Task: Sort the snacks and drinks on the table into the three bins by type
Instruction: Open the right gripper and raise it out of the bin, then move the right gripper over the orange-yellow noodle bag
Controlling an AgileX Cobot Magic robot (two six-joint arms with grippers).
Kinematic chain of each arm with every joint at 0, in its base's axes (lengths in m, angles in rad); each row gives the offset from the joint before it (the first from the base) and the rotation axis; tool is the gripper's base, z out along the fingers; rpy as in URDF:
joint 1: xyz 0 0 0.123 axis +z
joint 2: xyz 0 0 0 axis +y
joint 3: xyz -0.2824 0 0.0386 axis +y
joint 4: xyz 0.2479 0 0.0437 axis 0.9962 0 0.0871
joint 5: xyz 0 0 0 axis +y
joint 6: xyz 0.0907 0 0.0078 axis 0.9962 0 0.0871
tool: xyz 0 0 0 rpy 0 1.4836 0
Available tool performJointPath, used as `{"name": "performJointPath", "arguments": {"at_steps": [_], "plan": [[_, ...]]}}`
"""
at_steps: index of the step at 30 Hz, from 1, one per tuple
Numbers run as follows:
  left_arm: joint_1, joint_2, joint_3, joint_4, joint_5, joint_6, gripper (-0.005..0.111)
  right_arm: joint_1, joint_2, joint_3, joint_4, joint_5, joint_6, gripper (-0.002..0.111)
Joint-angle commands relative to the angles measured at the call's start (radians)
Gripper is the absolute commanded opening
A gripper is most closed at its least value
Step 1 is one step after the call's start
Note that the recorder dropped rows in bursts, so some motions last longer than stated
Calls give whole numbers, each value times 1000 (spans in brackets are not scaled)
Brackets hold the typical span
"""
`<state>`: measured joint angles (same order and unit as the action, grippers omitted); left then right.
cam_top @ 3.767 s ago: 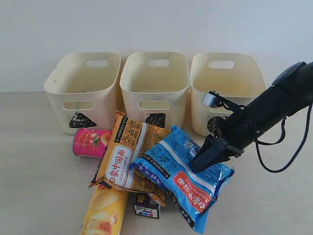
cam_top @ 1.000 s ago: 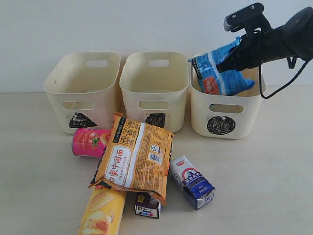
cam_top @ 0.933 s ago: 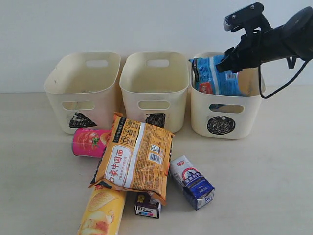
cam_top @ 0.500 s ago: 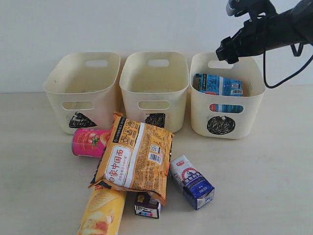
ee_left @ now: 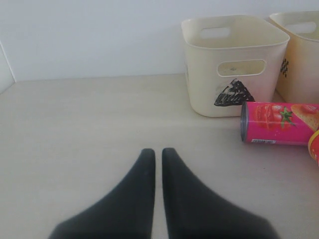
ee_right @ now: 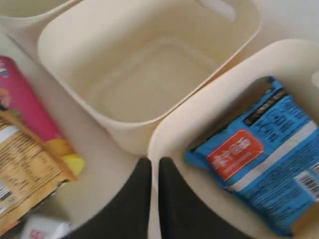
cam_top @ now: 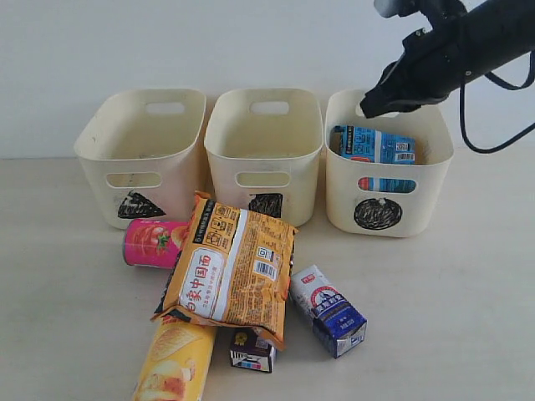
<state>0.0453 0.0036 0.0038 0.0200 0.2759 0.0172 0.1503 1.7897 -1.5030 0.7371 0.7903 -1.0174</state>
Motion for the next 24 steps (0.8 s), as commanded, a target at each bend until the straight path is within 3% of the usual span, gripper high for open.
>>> {"name": "performJointPath", "arguments": {"at_steps": [1, 11, 20, 24], "plan": [[-7, -4, -4, -4, -6, -9, 4, -1, -15, -1, -17, 150, 55, 0], [-7, -4, -4, -4, -6, -9, 4, 66, -80, 194, -18, 146, 33, 0], [-7, -4, -4, -4, -6, -9, 4, 289, -82, 215, -29, 206, -47, 0], [-7, -4, -4, -4, -6, -9, 4, 410, -82, 215, -164, 186, -14, 0]]}}
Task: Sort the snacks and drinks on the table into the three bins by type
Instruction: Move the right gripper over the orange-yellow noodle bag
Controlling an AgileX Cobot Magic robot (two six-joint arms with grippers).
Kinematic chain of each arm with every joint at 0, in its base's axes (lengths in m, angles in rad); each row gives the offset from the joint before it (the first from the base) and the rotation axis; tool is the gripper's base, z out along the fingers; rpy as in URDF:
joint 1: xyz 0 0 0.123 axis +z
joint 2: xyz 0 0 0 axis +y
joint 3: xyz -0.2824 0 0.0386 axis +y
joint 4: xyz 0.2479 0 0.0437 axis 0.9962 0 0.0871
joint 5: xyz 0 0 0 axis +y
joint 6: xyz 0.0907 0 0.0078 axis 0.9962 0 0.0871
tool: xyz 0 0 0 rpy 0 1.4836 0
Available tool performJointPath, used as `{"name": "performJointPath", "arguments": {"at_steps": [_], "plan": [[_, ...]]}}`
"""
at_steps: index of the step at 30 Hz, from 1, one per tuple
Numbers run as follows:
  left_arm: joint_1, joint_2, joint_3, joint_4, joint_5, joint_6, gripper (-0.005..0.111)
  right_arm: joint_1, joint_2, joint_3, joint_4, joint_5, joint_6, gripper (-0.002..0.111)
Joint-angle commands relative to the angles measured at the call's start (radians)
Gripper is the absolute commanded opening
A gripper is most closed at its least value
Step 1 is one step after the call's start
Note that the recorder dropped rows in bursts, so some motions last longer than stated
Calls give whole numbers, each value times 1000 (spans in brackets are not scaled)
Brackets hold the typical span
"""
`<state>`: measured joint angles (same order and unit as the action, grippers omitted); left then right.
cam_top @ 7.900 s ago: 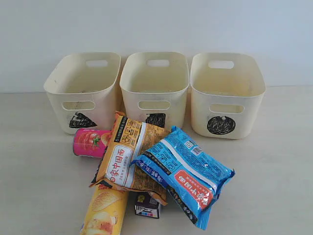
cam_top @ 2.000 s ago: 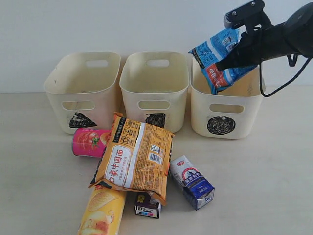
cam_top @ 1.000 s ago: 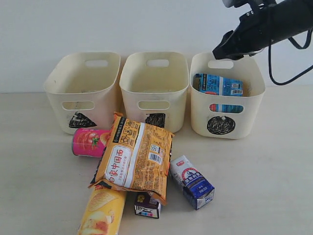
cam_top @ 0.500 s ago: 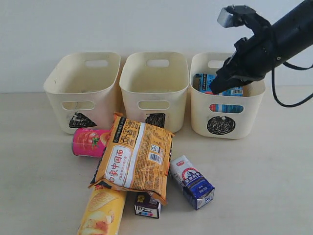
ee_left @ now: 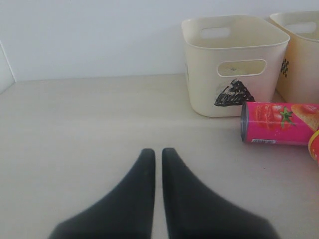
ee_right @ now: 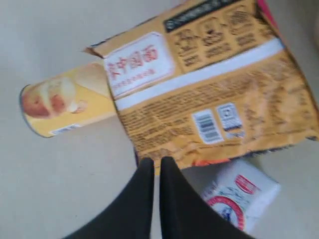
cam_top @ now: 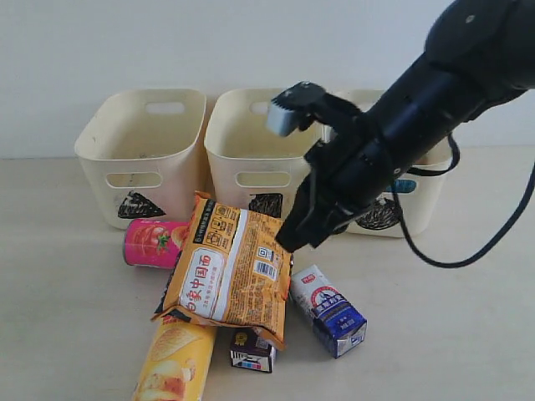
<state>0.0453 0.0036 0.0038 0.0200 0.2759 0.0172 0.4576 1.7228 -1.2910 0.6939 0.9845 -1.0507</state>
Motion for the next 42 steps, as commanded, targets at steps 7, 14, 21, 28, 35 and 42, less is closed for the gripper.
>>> {"name": "performJointPath", "arguments": {"at_steps": [7, 14, 21, 28, 35, 42], "plan": [[-7, -4, -4, -4, -6, -9, 4, 322, -15, 24, -641, -185, 524, 0], [-7, -4, -4, -4, -6, -9, 4, 392, -51, 233, -807, -484, 784, 0], [-7, -4, -4, -4, -6, -9, 4, 400, -255, 524, -804, -959, 871, 0], [-7, -4, -4, -4, -6, -9, 4, 400, -258, 707, -804, -1332, 893, 0], [-7, -4, -4, -4, -6, -9, 4, 400, -252, 707, -885, -1307, 932, 8], [-7, -4, -4, -4, -6, -9, 4, 401, -172, 709, -1003, -1336, 939, 82]]}}
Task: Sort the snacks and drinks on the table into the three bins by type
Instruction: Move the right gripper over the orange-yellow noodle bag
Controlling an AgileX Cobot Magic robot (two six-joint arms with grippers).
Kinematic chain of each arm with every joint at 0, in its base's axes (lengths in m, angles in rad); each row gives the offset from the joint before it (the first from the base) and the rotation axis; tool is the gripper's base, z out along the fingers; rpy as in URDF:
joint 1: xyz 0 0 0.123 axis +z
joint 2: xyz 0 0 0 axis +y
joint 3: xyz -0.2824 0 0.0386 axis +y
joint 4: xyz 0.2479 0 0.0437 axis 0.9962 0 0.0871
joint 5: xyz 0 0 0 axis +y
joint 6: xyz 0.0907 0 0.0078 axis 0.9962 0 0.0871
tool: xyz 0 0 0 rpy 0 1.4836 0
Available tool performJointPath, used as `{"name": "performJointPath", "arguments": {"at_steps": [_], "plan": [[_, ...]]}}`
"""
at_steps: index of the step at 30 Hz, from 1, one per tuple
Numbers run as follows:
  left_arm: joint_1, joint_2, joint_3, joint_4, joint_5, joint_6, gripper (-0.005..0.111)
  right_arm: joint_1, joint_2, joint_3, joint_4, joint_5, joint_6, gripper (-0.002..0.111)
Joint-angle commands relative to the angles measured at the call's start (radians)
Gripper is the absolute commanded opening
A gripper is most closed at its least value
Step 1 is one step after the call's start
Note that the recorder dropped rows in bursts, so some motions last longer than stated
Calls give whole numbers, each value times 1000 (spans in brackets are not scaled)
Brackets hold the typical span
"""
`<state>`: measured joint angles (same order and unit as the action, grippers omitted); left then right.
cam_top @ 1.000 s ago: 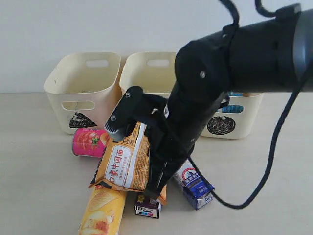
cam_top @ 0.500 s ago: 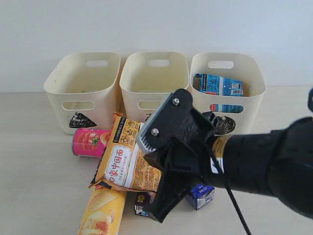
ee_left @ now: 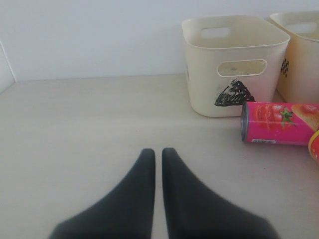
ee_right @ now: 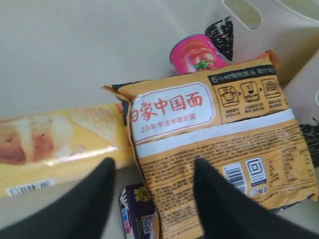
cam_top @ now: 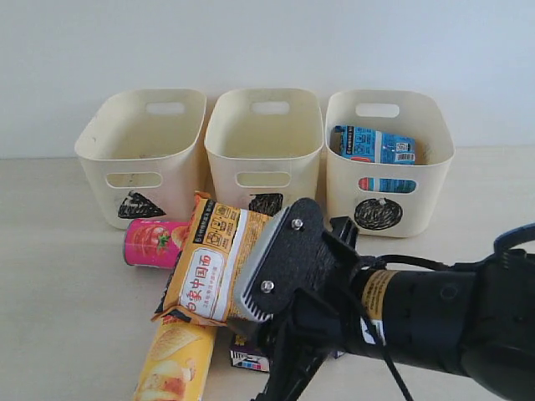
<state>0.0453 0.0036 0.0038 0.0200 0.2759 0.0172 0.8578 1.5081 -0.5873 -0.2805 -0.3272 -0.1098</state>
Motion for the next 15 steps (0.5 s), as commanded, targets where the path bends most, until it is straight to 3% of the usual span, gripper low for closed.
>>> {"name": "performJointPath", "arguments": {"at_steps": [1, 6, 9, 15], "plan": [[-7, -4, -4, -4, -6, -9, 4, 0, 60, 5, -29, -27, -6, 87], [-7, -4, -4, -4, -6, -9, 4, 0, 132, 5, 28, -79, -160, 87], [-7, -4, -4, -4, -6, -9, 4, 0, 160, -20, 372, -94, -477, 87], [-7, -4, -4, -4, -6, -9, 4, 36, 185, -31, 448, -155, -575, 87]]}}
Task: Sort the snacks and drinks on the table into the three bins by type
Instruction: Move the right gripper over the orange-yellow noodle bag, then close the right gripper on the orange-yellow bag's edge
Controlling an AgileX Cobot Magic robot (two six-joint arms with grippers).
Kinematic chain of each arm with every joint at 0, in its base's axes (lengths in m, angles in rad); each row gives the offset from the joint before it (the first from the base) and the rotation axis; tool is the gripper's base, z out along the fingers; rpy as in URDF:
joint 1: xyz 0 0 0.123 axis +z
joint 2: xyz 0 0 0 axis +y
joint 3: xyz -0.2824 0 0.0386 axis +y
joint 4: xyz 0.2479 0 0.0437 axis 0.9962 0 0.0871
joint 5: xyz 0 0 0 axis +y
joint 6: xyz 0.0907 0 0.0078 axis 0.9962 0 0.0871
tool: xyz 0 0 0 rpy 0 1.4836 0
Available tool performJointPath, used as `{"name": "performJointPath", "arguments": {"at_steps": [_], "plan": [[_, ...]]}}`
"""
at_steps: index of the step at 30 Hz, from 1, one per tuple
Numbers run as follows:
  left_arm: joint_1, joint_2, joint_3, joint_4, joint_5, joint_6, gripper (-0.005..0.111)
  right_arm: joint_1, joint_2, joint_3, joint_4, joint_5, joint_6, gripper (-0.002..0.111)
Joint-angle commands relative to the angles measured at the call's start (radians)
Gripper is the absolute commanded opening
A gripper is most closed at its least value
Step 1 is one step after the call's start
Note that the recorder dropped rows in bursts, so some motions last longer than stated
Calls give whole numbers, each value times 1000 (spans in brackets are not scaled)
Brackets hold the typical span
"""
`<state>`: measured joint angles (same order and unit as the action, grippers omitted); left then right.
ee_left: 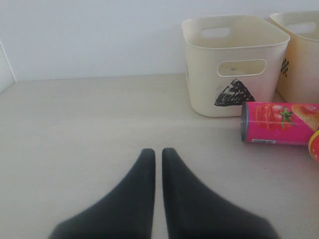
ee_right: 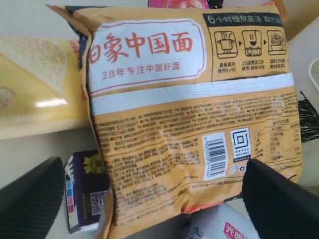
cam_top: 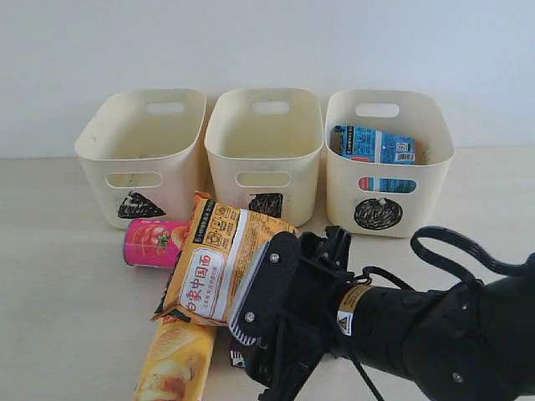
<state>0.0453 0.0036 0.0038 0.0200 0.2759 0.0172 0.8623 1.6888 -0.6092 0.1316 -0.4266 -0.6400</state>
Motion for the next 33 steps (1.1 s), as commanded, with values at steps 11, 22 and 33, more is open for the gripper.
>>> {"name": "performJointPath", "arguments": {"at_steps": [11, 22, 33], "plan": [[-7, -4, -4, -4, -6, -9, 4, 160, 87, -11, 421, -257, -446, 87], [-7, -4, -4, -4, -6, -9, 4, 162, 160, -43, 413, -308, -428, 87], [-7, -4, -4, -4, -6, -9, 4, 162, 265, -131, 484, -352, -519, 87]]}}
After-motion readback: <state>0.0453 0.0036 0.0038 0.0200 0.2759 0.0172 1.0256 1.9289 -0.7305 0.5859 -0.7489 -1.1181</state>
